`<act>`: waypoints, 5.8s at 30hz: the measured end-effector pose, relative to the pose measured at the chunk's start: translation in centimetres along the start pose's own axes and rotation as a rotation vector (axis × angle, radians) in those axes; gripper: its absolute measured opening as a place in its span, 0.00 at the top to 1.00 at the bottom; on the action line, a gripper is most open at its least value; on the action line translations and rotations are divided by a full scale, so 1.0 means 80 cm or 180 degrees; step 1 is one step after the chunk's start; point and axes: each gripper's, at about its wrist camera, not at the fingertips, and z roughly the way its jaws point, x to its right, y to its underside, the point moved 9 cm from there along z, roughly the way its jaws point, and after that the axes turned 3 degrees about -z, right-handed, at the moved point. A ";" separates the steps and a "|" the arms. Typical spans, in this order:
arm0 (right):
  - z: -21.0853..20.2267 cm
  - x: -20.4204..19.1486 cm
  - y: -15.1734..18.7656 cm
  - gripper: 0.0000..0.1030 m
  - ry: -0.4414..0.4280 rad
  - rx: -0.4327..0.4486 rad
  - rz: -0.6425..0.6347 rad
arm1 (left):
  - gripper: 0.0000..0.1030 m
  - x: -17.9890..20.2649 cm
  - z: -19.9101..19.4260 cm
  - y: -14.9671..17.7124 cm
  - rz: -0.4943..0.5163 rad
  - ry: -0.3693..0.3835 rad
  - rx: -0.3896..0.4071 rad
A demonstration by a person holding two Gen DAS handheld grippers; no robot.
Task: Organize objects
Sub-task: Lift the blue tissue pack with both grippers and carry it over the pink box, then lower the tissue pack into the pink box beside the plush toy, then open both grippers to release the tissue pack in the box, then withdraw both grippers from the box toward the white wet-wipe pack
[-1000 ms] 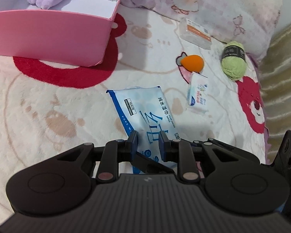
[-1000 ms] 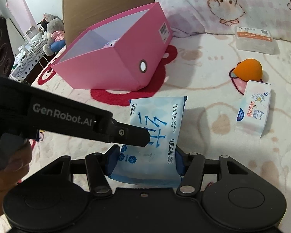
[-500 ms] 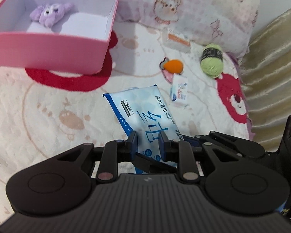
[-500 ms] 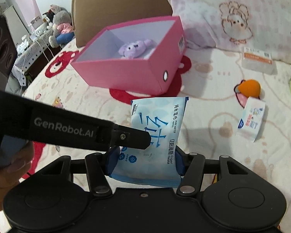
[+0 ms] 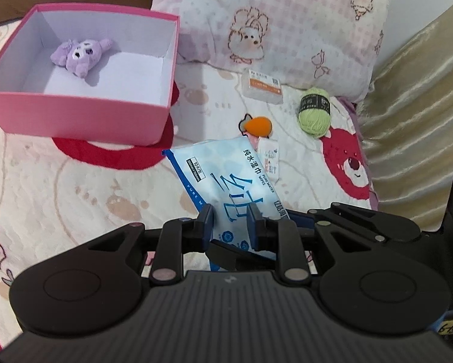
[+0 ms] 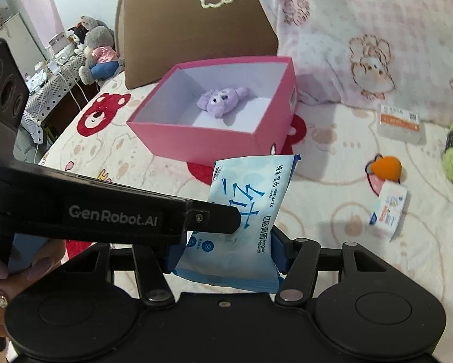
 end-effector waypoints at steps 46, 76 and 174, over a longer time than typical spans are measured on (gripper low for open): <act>0.129 -0.006 -0.194 0.38 -0.0267 0.0333 -0.0537 | 0.78 -0.112 0.020 -0.212 -0.0043 -0.0443 0.0362; 0.274 0.008 -0.212 0.34 -0.0100 -0.0388 -0.0387 | 0.79 -0.243 0.146 -0.274 -0.0434 -0.0323 -0.0041; -0.072 0.049 -0.099 0.24 -0.0205 0.0200 -0.1079 | 0.37 -0.002 -0.048 -0.094 0.0633 -0.0710 -0.0282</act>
